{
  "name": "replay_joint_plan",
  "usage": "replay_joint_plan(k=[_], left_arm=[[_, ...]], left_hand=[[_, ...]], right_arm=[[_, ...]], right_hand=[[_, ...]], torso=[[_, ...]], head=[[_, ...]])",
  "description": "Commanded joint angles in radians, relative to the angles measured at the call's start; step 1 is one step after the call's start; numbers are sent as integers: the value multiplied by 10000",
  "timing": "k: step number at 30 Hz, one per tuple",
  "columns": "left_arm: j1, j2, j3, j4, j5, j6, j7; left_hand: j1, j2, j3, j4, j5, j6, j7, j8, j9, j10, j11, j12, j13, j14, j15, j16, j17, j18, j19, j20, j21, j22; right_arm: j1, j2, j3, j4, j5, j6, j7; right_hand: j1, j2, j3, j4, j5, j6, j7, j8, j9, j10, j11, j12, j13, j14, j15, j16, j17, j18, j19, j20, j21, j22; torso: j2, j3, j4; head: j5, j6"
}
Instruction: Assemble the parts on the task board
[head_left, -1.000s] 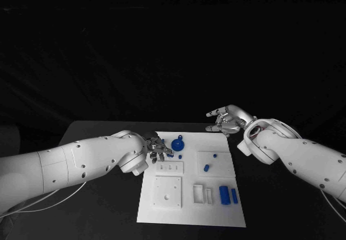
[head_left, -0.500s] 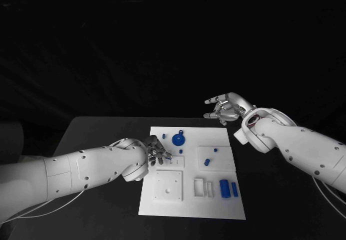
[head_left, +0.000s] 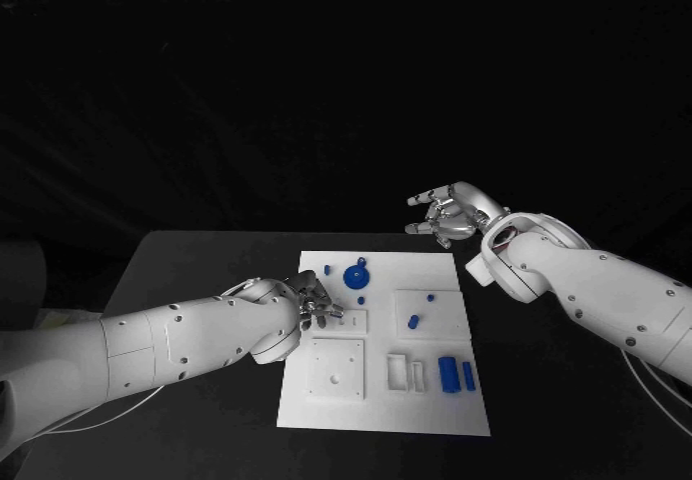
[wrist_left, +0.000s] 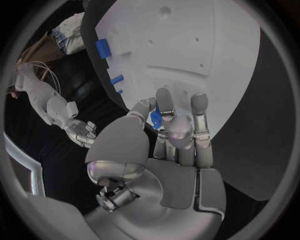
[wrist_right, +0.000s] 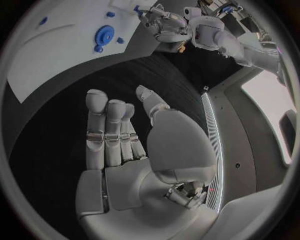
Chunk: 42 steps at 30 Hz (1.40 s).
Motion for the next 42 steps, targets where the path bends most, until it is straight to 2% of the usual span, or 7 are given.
replay_joint_plan(k=[1, 5, 8, 10, 11, 30, 42], left_arm=[[-43, 99, 5, -69, -221, -60, -94], [-89, 218, 6, -220, -157, 145, -95], [-130, 297, 7, -343, -84, 229, -92], [-155, 332, 7, -403, -61, 256, -89], [-164, 343, 7, -422, -55, 264, -89], [-217, 463, 8, -547, 127, 601, -70], [-230, 512, 8, -619, -297, 723, -143]], left_hand=[[39, 37, 218, -175, 39, 915, -786, 61, 5273, 467, -76, 52, -10, 49, 8, 73, -7, -120, 97, -2, -119, 145], [-4, 60, 210, -196, 103, 972, -804, 75, 5474, 468, -89, 80, -19, 49, 9, 103, 25, -117, 152, 8, -300, 320], [-219, 64, 341, -388, 375, 991, -820, 66, 5791, 469, -89, 57, -62, 45, 5, 79, 10, -128, 193, 2, -419, 448], [-222, 70, 345, -392, 374, 994, -817, 65, 5791, 470, -88, 61, -61, 44, 4, 78, 8, -129, 197, 1, -422, 453], [-355, 125, 377, -558, 389, 1010, -821, 68, 5802, 471, -88, 71, -87, 49, 5, 84, 34, -133, 261, 1, -587, 645], [-374, 142, 318, -586, 407, 1082, -841, 72, 6030, 472, -83, 62, -134, 46, 19, 59, 42, -139, 363, 23, -904, 938], [-349, 128, 315, -613, 402, 1100, -845, 69, 6076, 472, -85, 75, -158, 54, 18, 69, 78, -140, 393, 26, -979, 1013]], right_arm=[[1, 30, 6, 15, -14, 171, 24], [1, 57, 6, 10, -22, 196, 6], [1, 76, 6, 5, -25, 211, -2], [1, 85, 6, 1, -27, 219, -8], [1, 87, 6, -1, -28, 221, -9], [1, 127, 6, -31, -30, 307, -8], [0, 165, 6, -69, -30, 323, 4]], right_hand=[[-24, 53, 1, -79, -16, 136, 48, 3, 14, -101, 2, 42, -9, -24, -17, -36, -14, 148, 304, 32, -66, 455], [-49, 62, 14, -105, 22, 148, 50, 3, 15, -112, 3, 51, -28, -31, -16, -43, -21, 151, 315, 34, -138, 465], [-57, 59, 16, -109, 48, 159, 50, 5, 16, -114, 4, 52, -31, -31, -17, -44, -23, 152, 317, 34, -156, 466], [-61, 60, 30, -117, 95, 153, 49, 3, 15, -117, 2, 53, -36, -30, -17, -44, -24, 152, 321, 33, -167, 469], [-65, 62, 33, -117, 106, 150, 48, 2, 14, -117, 2, 54, -37, -31, -18, -44, -24, 153, 322, 33, -177, 468], [-95, 52, 102, -158, 214, 156, 50, 3, 15, -125, -1, 56, -56, -32, -20, -46, -28, 153, 336, 30, -232, 477], [-148, 41, 143, -197, 245, 162, 50, 3, 15, -129, 0, 66, -72, -35, -20, -46, -30, 152, 351, 29, -268, 490]], torso=[[3, -6, -2], [2, -4, -8], [3, -3, 3], [3, -3, 1], [1, -7, 0], [5, -13, 5], [5, -6, 7]], head=[[1, -5], [2, -19], [-12, -40], [-18, -54], [-17, -57], [-4, -81], [-2, -103]])
